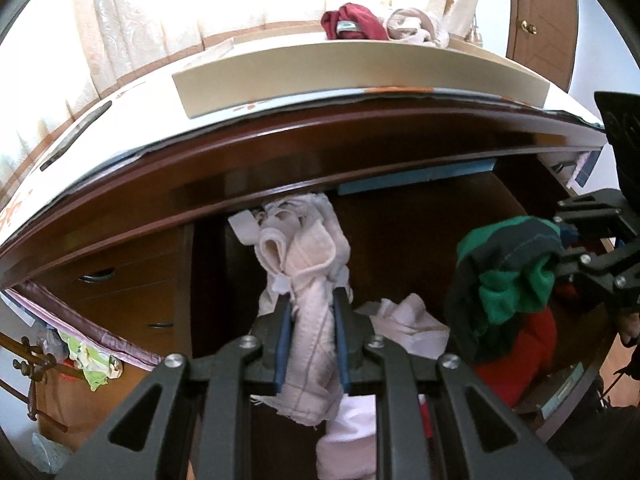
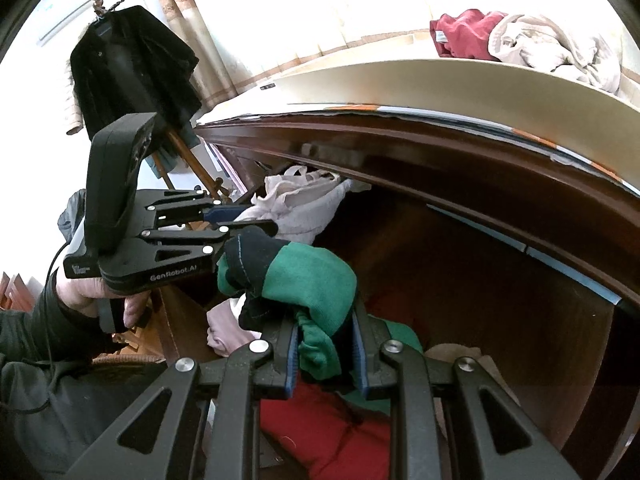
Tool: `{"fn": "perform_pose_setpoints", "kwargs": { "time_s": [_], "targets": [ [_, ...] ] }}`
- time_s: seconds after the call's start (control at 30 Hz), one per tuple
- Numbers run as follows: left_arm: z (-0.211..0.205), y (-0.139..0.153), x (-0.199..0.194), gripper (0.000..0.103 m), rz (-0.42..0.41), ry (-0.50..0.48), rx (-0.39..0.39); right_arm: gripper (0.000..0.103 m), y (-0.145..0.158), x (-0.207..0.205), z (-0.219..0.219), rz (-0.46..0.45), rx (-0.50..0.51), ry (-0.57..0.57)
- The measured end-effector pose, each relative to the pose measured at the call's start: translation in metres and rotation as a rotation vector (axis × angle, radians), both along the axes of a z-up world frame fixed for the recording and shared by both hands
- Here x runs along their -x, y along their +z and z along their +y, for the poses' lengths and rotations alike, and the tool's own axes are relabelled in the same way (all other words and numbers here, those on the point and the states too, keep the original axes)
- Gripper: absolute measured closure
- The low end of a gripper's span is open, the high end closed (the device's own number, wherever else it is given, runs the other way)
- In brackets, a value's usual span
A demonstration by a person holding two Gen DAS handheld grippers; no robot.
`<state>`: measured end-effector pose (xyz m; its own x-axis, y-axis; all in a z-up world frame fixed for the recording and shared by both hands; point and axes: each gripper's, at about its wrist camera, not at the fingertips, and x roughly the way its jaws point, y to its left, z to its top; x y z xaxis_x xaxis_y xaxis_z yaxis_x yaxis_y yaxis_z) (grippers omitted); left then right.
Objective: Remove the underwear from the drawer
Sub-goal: 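Lift the pale pink garment with the left tool while the right tool lifts the green-black garment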
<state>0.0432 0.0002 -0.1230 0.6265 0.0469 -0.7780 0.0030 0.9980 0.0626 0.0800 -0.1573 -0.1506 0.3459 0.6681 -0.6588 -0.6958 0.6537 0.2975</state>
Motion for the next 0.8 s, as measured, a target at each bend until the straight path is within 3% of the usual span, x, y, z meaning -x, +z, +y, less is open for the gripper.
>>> {"fn": "perform_pose_setpoints", "kwargs": {
  "time_s": [0.37, 0.8],
  "targets": [
    [-0.008, 0.003, 0.014, 0.086, -0.018, -0.010, 0.006, 0.079, 0.005, 0.007, -0.005, -0.023, -0.020, 0.001],
    [-0.009, 0.007, 0.033, 0.086, -0.095, -0.003, 0.029, 0.079, 0.009, 0.021, -0.015, -0.081, -0.044, 0.015]
  ]
}}
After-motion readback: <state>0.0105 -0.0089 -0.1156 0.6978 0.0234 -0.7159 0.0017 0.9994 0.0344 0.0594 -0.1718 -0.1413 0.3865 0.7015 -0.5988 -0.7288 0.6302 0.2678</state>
